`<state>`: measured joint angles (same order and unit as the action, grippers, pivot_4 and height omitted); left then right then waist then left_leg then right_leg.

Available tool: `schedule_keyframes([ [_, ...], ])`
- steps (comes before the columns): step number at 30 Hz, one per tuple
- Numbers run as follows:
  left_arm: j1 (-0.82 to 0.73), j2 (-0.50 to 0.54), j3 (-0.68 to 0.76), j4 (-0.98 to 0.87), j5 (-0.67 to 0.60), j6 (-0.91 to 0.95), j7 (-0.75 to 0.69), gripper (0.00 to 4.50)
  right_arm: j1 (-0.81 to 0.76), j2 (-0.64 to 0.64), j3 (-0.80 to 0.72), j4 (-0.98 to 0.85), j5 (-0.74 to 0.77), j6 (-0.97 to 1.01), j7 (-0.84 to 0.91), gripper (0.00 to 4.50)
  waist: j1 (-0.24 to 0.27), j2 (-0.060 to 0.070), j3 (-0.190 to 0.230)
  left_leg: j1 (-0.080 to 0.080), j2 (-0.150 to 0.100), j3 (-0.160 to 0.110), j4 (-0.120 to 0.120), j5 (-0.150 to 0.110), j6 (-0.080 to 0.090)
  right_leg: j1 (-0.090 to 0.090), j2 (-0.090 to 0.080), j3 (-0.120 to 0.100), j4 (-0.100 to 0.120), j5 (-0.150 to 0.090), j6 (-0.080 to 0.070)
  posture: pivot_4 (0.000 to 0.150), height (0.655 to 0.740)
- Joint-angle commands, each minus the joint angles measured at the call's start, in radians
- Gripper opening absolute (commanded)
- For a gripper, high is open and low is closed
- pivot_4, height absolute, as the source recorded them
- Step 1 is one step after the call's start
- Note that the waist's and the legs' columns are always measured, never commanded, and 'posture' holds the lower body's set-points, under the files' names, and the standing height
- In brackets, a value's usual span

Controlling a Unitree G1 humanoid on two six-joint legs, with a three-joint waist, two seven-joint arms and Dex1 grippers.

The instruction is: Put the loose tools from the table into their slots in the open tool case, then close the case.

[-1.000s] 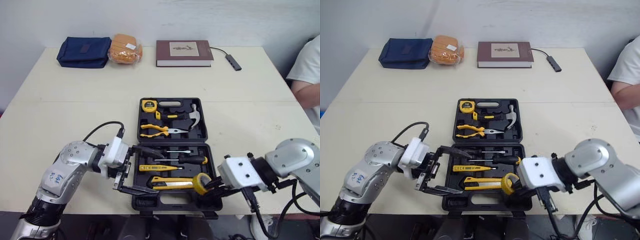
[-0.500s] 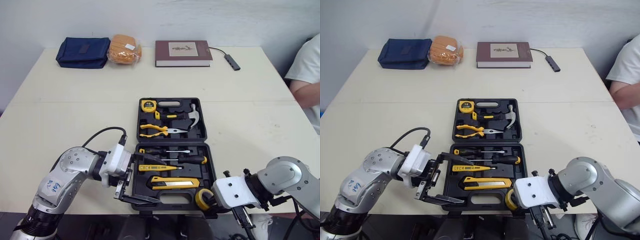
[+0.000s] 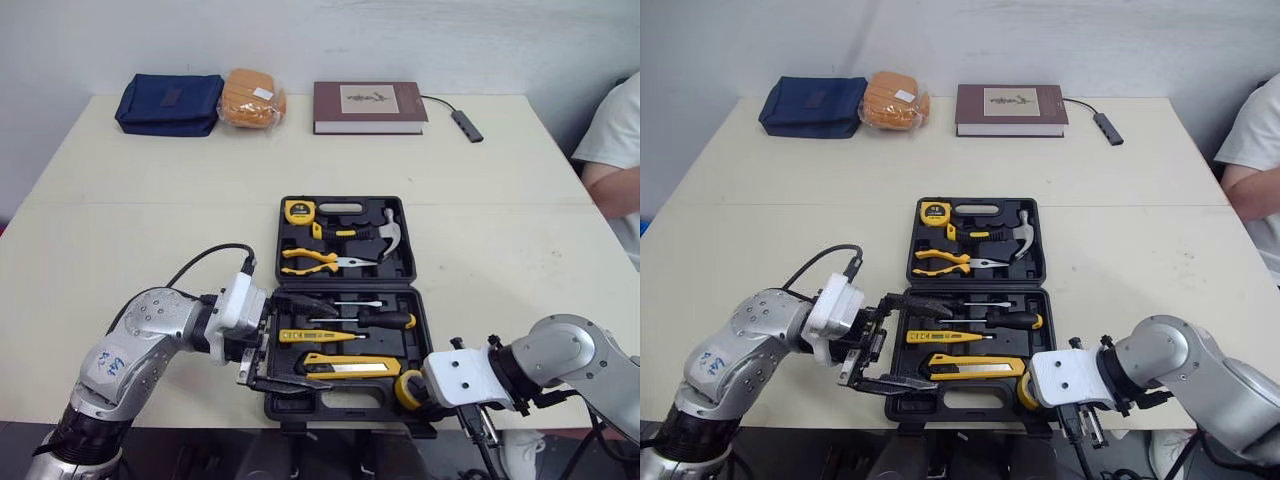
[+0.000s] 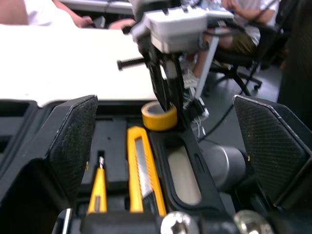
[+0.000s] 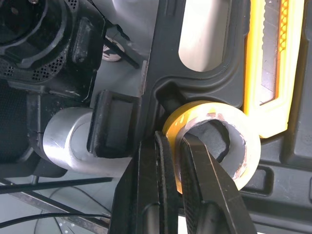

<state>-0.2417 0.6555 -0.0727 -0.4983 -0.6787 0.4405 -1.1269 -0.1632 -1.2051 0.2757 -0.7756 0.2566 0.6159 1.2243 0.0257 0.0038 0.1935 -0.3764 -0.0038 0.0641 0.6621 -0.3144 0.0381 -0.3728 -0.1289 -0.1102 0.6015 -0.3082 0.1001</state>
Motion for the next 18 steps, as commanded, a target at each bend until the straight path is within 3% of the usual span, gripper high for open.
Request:
schedule_keyframes([
  [1,-0.001,0.009,0.022,-0.028,-0.019,-0.001,0.0,4.5,-0.002,0.002,0.037,0.011,-0.036,0.039,-0.018,0.05,0.0,0.0,0.0,0.0,0.0,0.0,0.0,0.0,0.0,0.0,0.0,0.0,0.0,0.0,0.0,0.15,0.74],
  [9,0.01,0.008,0.018,-0.031,-0.007,-0.011,0.002,4.5,-0.021,0.002,0.024,-0.002,0.001,0.058,-0.004,0.05,0.0,-0.001,0.0,0.0,0.0,0.0,0.0,0.0,0.0,0.0,0.0,0.0,0.0,0.0,0.0,0.15,0.74],
  [10,0.011,0.007,0.019,-0.03,-0.006,-0.013,0.003,4.5,-0.027,0.01,0.014,-0.004,0.013,0.053,-0.002,0.93,0.0,-0.001,0.0,0.0,0.0,0.0,0.0,0.0,0.0,0.0,0.0,0.0,0.0,0.0,0.0,0.15,0.74],
  [14,0.01,0.011,0.022,-0.018,-0.002,-0.021,-0.005,4.5,-0.022,-0.015,-0.045,-0.031,0.109,0.086,0.053,2.63,0.002,-0.001,0.001,0.0,0.0,0.0,0.0,0.0,0.0,0.0,0.0,0.0,-0.001,0.0,0.0,0.15,0.74],
  [18,0.001,0.019,0.023,-0.005,-0.007,-0.017,-0.018,4.5,0.018,-0.05,-0.148,-0.05,0.237,0.107,0.117,2.63,0.001,-0.001,0.001,-0.001,0.0,0.0,-0.001,0.0,0.0,0.0,0.0,-0.001,-0.002,0.0,0.0,0.15,0.74],
])
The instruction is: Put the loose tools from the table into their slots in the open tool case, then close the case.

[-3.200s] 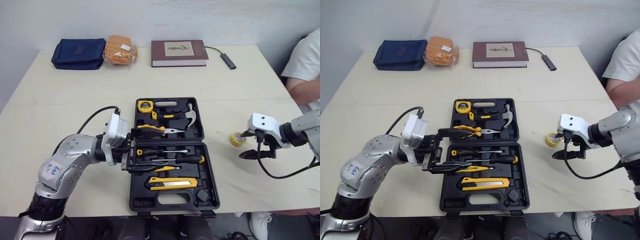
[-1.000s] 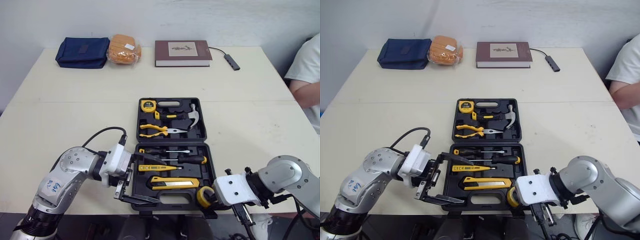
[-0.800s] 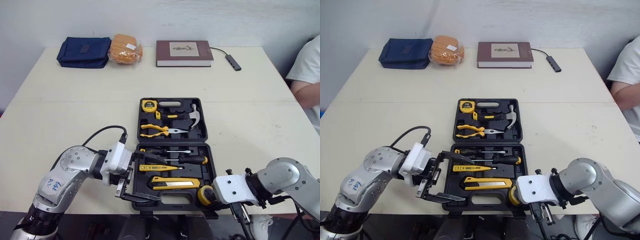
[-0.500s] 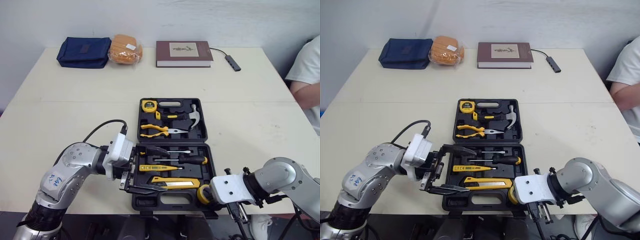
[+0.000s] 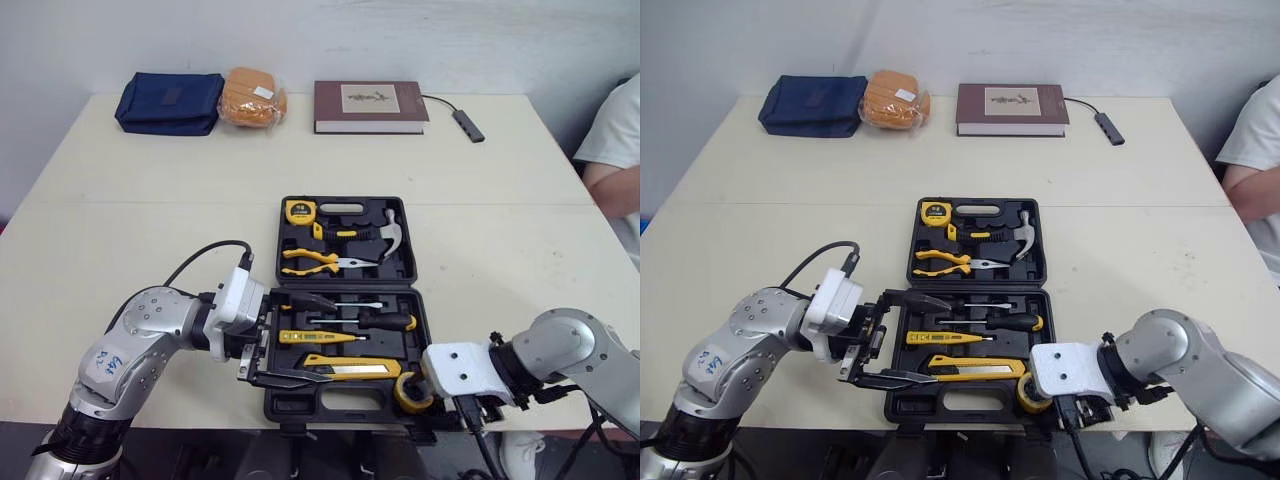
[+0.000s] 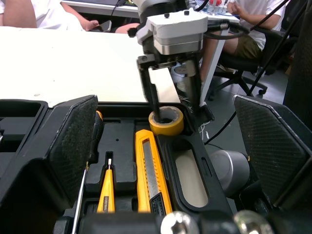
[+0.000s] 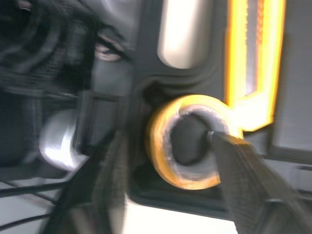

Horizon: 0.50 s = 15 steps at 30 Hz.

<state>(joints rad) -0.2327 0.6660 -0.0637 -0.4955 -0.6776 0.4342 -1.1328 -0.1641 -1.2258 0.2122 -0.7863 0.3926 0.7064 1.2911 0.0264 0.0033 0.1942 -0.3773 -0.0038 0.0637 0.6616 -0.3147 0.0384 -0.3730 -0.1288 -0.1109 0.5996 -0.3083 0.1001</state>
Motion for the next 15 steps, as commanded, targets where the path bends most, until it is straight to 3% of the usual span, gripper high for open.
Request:
schedule_keyframes([
  [1,-0.009,0.009,0.014,-0.007,-0.009,-0.01,-0.013,4.5,0.026,-0.032,-0.106,-0.041,0.129,0.022,0.056,2.63,0.0,-0.001,0.0,0.0,0.0,0.0,0.0,0.0,0.0,0.0,0.0,0.0,0.0,0.0,0.0,0.15,0.74],
  [5,-0.003,0.014,0.011,-0.013,-0.013,-0.003,-0.017,4.5,0.07,-0.028,-0.222,-0.017,0.225,0.037,0.066,2.63,0.0,-0.001,0.001,0.0,0.0,0.0,0.0,0.0,0.001,0.0,0.0,0.0,0.001,0.0,0.0,0.15,0.74],
  [9,0.003,0.013,0.014,-0.013,-0.008,-0.007,-0.015,4.5,0.121,0.163,-0.376,0.073,0.372,-0.035,0.012,2.63,0.0,-0.004,0.002,0.0,0.0,-0.001,0.0,0.0,0.001,0.001,0.0,0.0,0.0,0.0,0.0,0.15,0.74],
  [11,0.005,0.014,0.014,-0.013,-0.008,-0.007,-0.016,4.5,0.165,0.216,-0.41,0.098,0.376,-0.084,0.024,2.63,0.001,-0.004,0.003,0.0,0.0,0.0,0.0,0.0,0.001,0.001,0.0,0.0,0.001,0.0,0.0,0.15,0.74],
  [15,0.006,0.019,0.015,-0.008,-0.005,-0.009,-0.023,4.5,0.228,0.267,-0.383,0.129,0.331,-0.192,0.051,1.43,0.003,-0.004,0.003,0.0,-0.001,0.0,0.0,0.0,0.001,0.002,0.0,-0.001,0.0,0.0,0.001,0.15,0.74],
])
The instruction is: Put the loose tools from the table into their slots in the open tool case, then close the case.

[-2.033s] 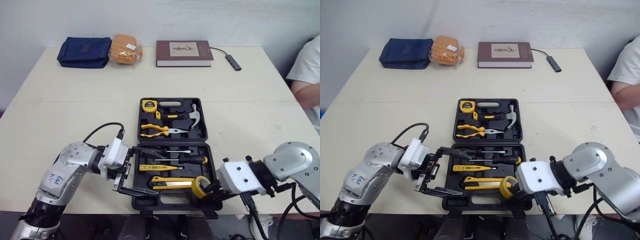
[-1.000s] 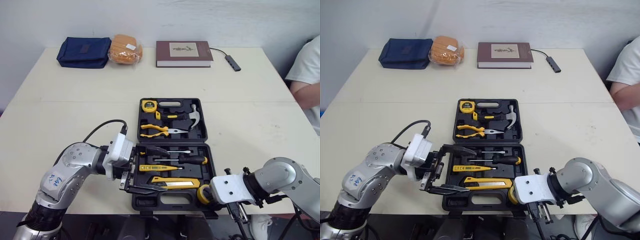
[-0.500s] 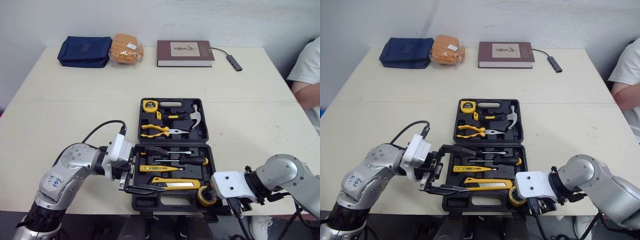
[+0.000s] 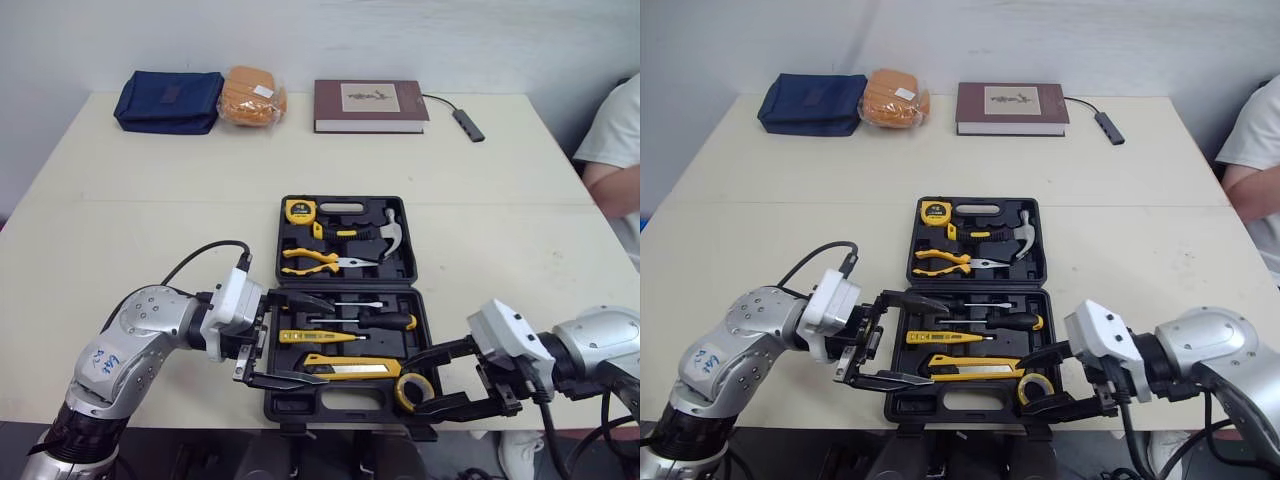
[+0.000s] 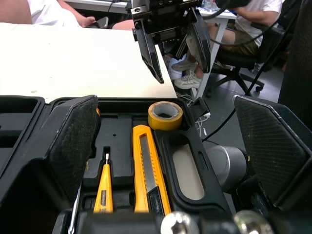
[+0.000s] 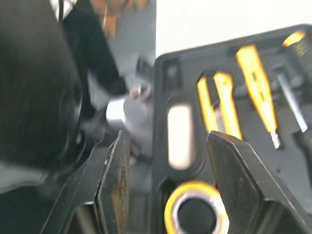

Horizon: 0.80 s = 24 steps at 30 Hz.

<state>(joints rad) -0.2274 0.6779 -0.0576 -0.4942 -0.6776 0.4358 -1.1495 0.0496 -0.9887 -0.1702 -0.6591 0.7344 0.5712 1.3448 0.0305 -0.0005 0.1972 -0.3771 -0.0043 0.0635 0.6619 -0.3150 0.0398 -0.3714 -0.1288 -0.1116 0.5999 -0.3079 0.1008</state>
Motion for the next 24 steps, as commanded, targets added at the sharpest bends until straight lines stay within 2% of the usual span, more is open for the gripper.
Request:
schedule_keyframes([
  [1,-0.001,0.008,0.008,-0.01,-0.004,-0.01,-0.007,4.5,0.02,0.046,0.015,0.012,-0.034,-0.083,-0.014,0.82,-0.002,0.0,0.0,0.0,0.0,0.0,0.0,0.0,0.0,0.0,0.0,0.0,0.0,0.0,0.0,0.15,0.74],
  [3,-0.005,0.01,0.009,-0.008,-0.004,-0.008,-0.009,4.5,0.037,0.062,0.048,0.029,-0.084,-0.142,-0.009,0.05,-0.004,0.0,0.0,0.001,0.0,0.0,0.0,0.0,0.0,0.0,0.0,0.0,0.001,0.0,0.0,0.15,0.74],
  [9,-0.008,0.025,0.012,-0.01,-0.006,0.001,-0.014,4.5,0.057,0.096,0.155,0.164,-0.27,-0.341,-0.01,0.05,-0.004,0.0,0.0,0.001,0.0,0.001,0.0,0.0,-0.001,-0.001,0.0,0.001,0.001,0.0,0.0,0.15,0.74],
  [15,0.008,0.047,0.033,-0.007,-0.032,0.03,-0.007,4.5,0.043,0.139,0.234,0.248,-0.314,-0.385,-0.021,0.05,-0.004,0.0,0.0,0.001,0.0,0.001,0.0,0.0,-0.001,-0.001,0.001,0.001,0.002,0.0,0.0,0.15,0.74],
  [24,0.024,0.064,0.031,-0.001,-0.004,0.015,-0.029,4.5,0.069,0.149,0.293,0.428,-0.394,-0.495,-0.029,0.05,-0.004,0.0,0.0,0.004,0.0,0.0,0.0,0.0,-0.001,0.003,0.0,0.001,0.001,0.0,0.0,0.15,0.74],
])
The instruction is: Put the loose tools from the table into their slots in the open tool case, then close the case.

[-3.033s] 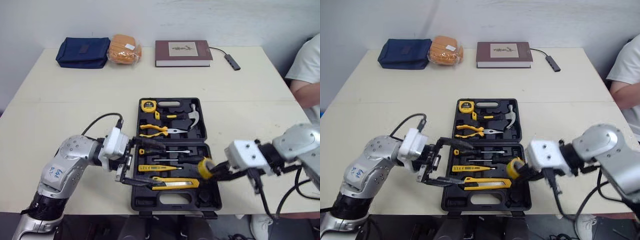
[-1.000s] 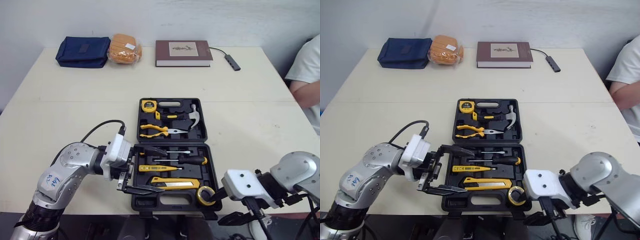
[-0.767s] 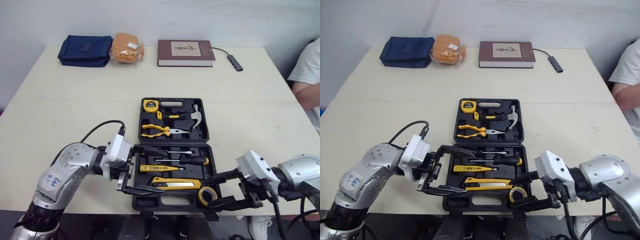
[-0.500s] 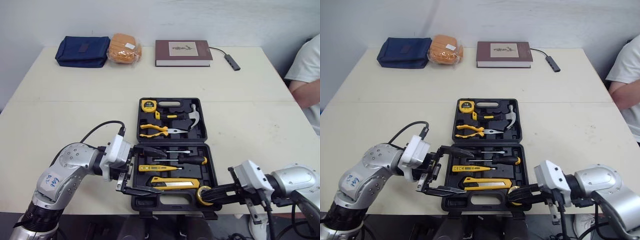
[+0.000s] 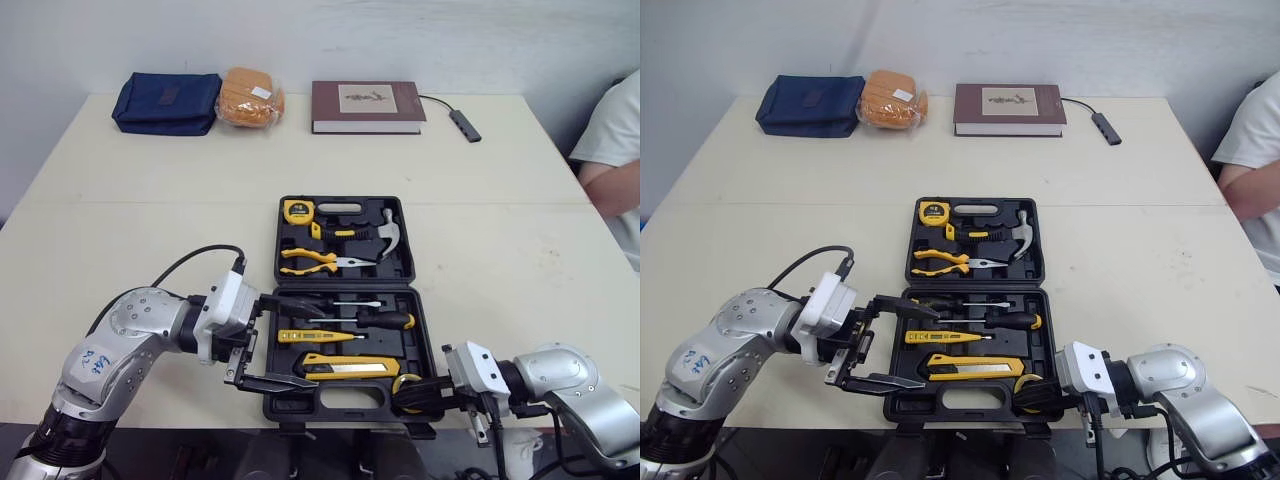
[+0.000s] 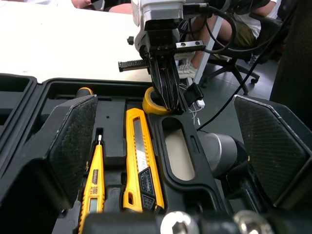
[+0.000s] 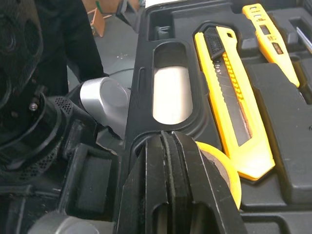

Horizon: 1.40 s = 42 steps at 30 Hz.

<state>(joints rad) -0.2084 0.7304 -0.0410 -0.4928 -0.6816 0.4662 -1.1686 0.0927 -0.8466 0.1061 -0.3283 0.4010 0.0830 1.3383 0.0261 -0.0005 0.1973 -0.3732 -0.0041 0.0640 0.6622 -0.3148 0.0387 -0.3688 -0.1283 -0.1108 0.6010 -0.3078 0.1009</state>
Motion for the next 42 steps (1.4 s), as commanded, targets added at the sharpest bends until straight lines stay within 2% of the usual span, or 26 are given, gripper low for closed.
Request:
schedule_keyframes([
  [1,0.004,0.011,0.014,0.0,0.002,-0.017,-0.011,4.5,0.026,0.011,0.016,0.112,-0.053,-0.002,-0.028,0.05,0.0,-0.001,0.0,0.002,0.0,0.0,0.0,0.0,0.0,0.002,0.0,0.0,0.0,0.0,0.0,0.15,0.74],
  [4,0.002,0.012,0.013,0.007,0.012,-0.021,-0.014,4.5,0.028,0.016,0.012,0.17,-0.047,0.002,-0.034,0.05,0.0,-0.002,-0.001,0.006,0.001,-0.002,0.0,-0.005,-0.006,0.007,0.0,-0.001,-0.003,0.0,0.0,0.15,0.74],
  [10,-0.003,0.019,0.007,0.023,0.029,-0.029,-0.027,4.5,0.001,0.031,0.017,0.224,-0.036,0.015,-0.046,0.05,-0.002,-0.006,-0.004,0.007,0.001,-0.004,0.0,-0.006,-0.006,0.009,-0.001,-0.002,-0.005,0.0,0.0,0.15,0.74],
  [17,-0.027,0.01,0.003,0.059,0.044,-0.044,-0.027,4.5,-0.052,0.06,0.035,0.231,-0.025,0.001,-0.038,0.05,-0.009,-0.006,-0.004,0.007,0.001,-0.005,0.0,-0.005,-0.006,0.009,-0.001,-0.002,-0.005,0.001,-0.001,0.15,0.74],
  [19,-0.03,0.01,0.005,0.066,0.045,-0.046,-0.027,4.5,-0.051,0.063,0.024,0.194,0.021,0.024,-0.028,0.05,-0.011,-0.006,-0.004,0.007,0.002,-0.005,0.0,-0.005,-0.006,0.009,-0.001,-0.003,-0.005,0.001,-0.002,0.15,0.74],
  [22,-0.027,0.014,0.013,0.07,0.05,-0.047,-0.022,4.5,-0.049,0.083,-0.034,0.096,0.158,0.133,-0.069,0.05,-0.011,-0.005,-0.003,0.005,0.002,-0.005,0.0,-0.005,-0.006,0.008,-0.001,-0.003,-0.005,0.001,-0.002,0.15,0.74],
  [25,-0.012,0.02,0.046,0.062,0.027,-0.024,-0.002,4.5,-0.057,0.054,-0.101,-0.003,0.227,0.184,-0.081,0.05,-0.009,0.003,0.002,0.003,0.001,-0.005,0.0,-0.005,-0.006,0.005,-0.001,-0.003,-0.005,0.001,-0.002,0.15,0.74],
  [30,0.029,0.033,0.188,0.052,-0.037,0.023,0.079,4.5,-0.051,-0.01,-0.326,-0.085,0.351,0.307,-0.171,0.05,-0.001,0.004,0.003,-0.003,0.001,-0.004,0.0,-0.002,-0.001,-0.003,-0.001,-0.002,-0.002,0.001,-0.002,0.15,0.74],
  [33,0.07,0.044,0.263,0.091,-0.004,-0.01,0.106,4.5,-0.026,-0.056,-0.413,-0.053,0.323,0.311,-0.175,0.05,0.003,0.004,0.003,-0.004,0.001,-0.003,-0.001,-0.002,-0.001,-0.003,-0.001,-0.003,-0.003,0.001,-0.002,0.15,0.74],
  [37,0.094,0.044,0.313,0.192,0.043,-0.046,0.134,4.5,-0.034,-0.095,-0.418,0.063,0.199,0.285,-0.218,0.05,0.002,0.004,0.003,-0.004,0.001,-0.002,-0.001,-0.002,0.001,-0.003,-0.001,-0.002,-0.004,0.001,-0.002,0.15,0.74],
  [40,0.119,0.06,0.27,0.31,0.14,-0.087,0.136,3.76,-0.118,-0.08,-0.371,0.231,0.086,0.225,-0.271,0.0,-0.003,0.005,0.003,-0.004,0.0,0.0,-0.001,-0.002,0.001,-0.003,-0.001,-0.001,-0.004,0.002,-0.001,0.15,0.74],
  [41,0.109,0.059,0.222,0.336,0.189,-0.099,0.143,3.25,-0.152,-0.067,-0.324,0.277,0.038,0.188,-0.272,0.0,-0.003,0.005,0.003,-0.004,0.0,0.002,-0.002,-0.002,0.001,-0.005,-0.001,0.001,-0.003,0.002,0.0,0.15,0.74],
  [42,0.096,0.055,0.185,0.351,0.221,-0.1,0.152,3.06,-0.179,-0.055,-0.286,0.307,0.0,0.167,-0.277,0.0,-0.003,0.004,0.003,-0.004,0.0,0.002,-0.002,-0.002,0.001,-0.006,-0.001,0.001,-0.002,0.002,0.0,0.15,0.74],
])
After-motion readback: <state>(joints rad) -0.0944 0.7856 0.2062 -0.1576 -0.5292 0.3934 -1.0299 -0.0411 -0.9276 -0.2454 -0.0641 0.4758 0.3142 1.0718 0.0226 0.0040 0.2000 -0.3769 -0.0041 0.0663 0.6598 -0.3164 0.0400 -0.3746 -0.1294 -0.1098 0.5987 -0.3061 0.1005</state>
